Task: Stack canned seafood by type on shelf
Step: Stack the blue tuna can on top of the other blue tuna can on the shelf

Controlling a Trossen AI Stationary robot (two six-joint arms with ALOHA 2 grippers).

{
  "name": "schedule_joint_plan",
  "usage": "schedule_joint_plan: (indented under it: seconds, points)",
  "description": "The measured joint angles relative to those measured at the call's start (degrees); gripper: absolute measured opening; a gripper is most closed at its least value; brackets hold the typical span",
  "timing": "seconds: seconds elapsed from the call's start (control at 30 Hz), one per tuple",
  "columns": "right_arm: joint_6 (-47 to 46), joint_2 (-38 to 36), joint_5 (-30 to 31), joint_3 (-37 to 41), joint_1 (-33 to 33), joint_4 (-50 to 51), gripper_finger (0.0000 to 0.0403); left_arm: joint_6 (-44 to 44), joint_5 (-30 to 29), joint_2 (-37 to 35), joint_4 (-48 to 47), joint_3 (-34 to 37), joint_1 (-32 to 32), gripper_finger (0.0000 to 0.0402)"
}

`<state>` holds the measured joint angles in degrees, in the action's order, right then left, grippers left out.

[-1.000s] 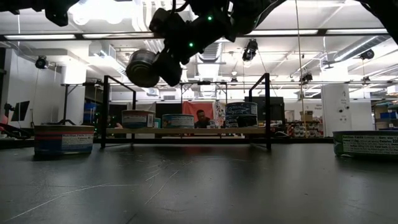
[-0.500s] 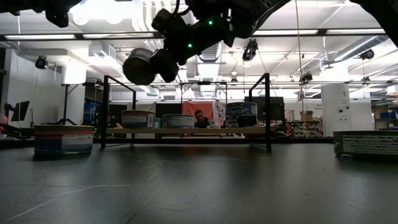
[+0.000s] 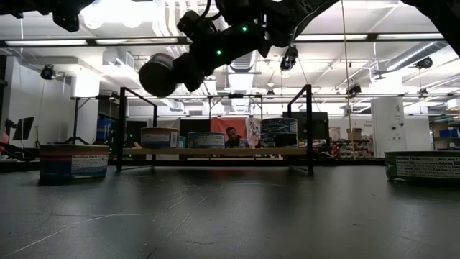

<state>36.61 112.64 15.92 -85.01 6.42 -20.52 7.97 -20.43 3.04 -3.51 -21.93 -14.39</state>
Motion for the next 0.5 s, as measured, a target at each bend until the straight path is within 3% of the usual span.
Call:
schedule_joint_plan:
  seconds: [0.5]
  points:
    - [0.4,3.21,2.28,0.11,0.13,-1.35,0.0201,-0.09,-0.04,-0.01,-0.33,0.02,0.0,0.019]
